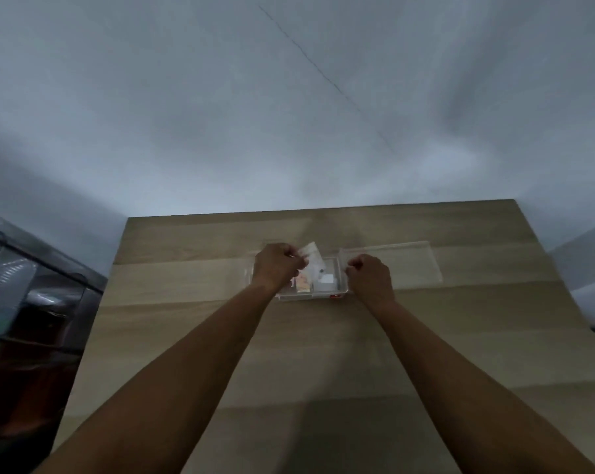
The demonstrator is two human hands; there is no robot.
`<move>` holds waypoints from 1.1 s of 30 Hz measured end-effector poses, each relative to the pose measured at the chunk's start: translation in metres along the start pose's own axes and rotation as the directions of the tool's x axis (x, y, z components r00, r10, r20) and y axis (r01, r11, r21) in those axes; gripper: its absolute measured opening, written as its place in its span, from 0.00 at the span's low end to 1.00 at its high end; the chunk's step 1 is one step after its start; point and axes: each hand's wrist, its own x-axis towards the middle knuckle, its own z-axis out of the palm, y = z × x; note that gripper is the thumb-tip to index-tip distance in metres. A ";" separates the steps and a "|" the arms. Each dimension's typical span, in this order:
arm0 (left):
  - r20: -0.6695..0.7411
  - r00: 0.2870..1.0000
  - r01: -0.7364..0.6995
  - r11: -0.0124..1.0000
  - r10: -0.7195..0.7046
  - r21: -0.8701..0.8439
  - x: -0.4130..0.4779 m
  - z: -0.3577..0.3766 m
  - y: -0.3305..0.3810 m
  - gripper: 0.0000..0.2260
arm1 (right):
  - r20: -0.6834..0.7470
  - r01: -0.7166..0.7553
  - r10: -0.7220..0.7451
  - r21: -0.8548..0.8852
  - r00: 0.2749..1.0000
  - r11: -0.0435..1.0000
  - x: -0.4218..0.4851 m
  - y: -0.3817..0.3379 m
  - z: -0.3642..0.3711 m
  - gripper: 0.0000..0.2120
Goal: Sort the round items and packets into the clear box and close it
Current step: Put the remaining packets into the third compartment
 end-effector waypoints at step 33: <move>-0.379 0.915 0.029 0.917 0.136 0.398 -0.001 -0.016 -0.031 0.20 | 0.063 -0.064 0.060 0.067 0.996 0.996 -0.008 0.000 -0.010 0.08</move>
